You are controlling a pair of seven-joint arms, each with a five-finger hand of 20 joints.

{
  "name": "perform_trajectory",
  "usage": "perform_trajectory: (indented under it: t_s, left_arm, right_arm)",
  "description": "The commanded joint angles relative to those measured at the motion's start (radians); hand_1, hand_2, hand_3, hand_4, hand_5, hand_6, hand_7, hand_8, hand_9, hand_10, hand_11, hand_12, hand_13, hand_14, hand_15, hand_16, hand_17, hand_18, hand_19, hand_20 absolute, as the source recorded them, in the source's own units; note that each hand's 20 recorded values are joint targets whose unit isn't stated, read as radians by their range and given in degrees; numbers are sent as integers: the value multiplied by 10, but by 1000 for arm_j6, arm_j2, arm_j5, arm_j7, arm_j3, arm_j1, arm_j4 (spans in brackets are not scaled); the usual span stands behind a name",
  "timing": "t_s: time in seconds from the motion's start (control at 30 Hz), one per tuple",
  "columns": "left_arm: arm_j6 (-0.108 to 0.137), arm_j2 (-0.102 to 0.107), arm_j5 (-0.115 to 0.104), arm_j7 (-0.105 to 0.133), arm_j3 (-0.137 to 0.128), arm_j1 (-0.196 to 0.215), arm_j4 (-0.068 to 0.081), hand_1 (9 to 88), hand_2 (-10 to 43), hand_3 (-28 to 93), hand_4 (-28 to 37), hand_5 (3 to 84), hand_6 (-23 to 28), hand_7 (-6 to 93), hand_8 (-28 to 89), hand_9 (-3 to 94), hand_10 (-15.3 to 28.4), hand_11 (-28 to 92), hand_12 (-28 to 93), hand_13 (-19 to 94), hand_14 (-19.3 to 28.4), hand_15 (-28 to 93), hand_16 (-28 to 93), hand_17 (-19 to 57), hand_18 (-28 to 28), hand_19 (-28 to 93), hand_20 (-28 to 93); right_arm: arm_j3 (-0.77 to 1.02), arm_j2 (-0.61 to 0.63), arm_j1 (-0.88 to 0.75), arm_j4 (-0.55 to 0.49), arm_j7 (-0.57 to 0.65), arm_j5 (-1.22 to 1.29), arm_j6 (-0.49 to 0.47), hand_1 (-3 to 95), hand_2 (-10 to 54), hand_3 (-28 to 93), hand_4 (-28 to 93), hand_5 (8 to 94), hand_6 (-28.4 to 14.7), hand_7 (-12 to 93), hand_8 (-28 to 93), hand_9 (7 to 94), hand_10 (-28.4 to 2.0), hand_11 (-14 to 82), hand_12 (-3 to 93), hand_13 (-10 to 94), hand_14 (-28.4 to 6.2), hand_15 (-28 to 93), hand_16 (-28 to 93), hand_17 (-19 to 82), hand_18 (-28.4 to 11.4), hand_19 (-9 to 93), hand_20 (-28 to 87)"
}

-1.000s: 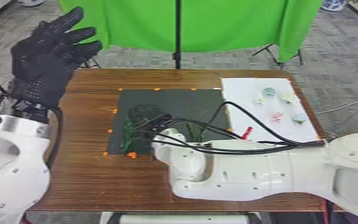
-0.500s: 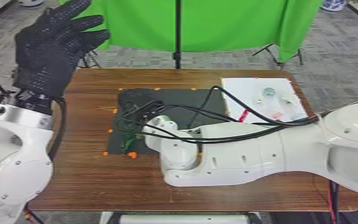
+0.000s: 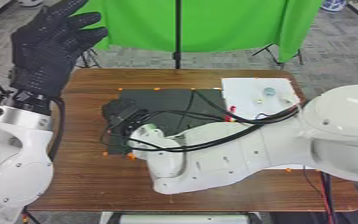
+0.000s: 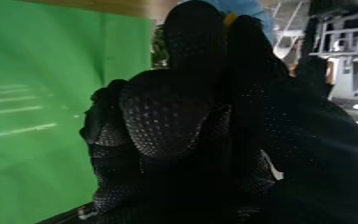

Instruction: Arrange flowers

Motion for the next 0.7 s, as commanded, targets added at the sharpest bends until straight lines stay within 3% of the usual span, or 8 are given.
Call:
perform_trajectory:
  t_s: [0.03,0.07,0.23,0.33,0.57,0.63,0.7]
  left_arm:
    - [13,10,-16,40,-20,62,-17,193,92,759,-283,358,94,119,-80,301,196,267,117,233,277,553,-102,-86,251,587,114]
    - [13,11,-16,44,-17,61,-17,193,92,760,-283,358,94,119,-80,301,196,267,116,233,277,553,-102,-86,251,588,114]
    - [7,-4,-6,16,13,13,-7,195,92,760,-283,358,94,120,-80,301,196,267,116,234,276,553,-102,-86,251,588,112]
    - [16,-4,-6,15,8,19,-11,195,91,762,-283,359,95,120,-81,301,196,266,115,234,276,554,-102,-86,251,588,112]
    - [14,-10,-2,4,27,-16,-3,200,90,764,-283,359,96,121,-81,301,196,267,115,233,276,555,-102,-86,251,589,110]
    - [6,-13,-1,3,22,-13,-2,201,90,763,-283,360,96,121,-81,301,196,267,115,234,276,555,-103,-86,251,589,110]
    - [14,-14,-1,7,6,10,-8,202,90,763,-283,360,96,121,-81,301,196,267,116,234,276,555,-103,-86,251,589,110]
  right_arm:
    - [-27,-39,38,10,3,-4,3,535,-95,707,-283,811,45,264,-8,893,-78,376,290,836,-23,690,208,448,-176,932,294]
    - [-38,-43,46,12,6,-1,9,533,-95,705,-283,811,45,260,-7,893,-79,383,282,837,-24,690,208,447,-177,932,293]
    - [-62,-47,66,26,21,13,39,523,-95,689,-283,813,46,242,-9,892,-82,406,258,840,-26,689,208,446,-178,932,292]
    - [-71,-52,74,28,28,19,29,518,-95,682,-283,810,43,227,-7,889,-82,421,230,841,-26,689,208,445,-178,932,291]
    - [-73,-47,77,38,61,13,13,500,-95,652,-283,795,35,215,-6,889,-82,426,225,840,-28,691,209,441,-181,932,291]
    - [-74,-44,77,37,61,18,13,497,-95,643,-283,794,33,215,-5,888,-81,427,225,839,-29,691,210,441,-181,932,291]
    - [-66,-47,69,37,70,13,-3,491,-95,628,-283,786,25,218,-1,887,-82,430,223,838,-29,692,209,441,-182,932,291]
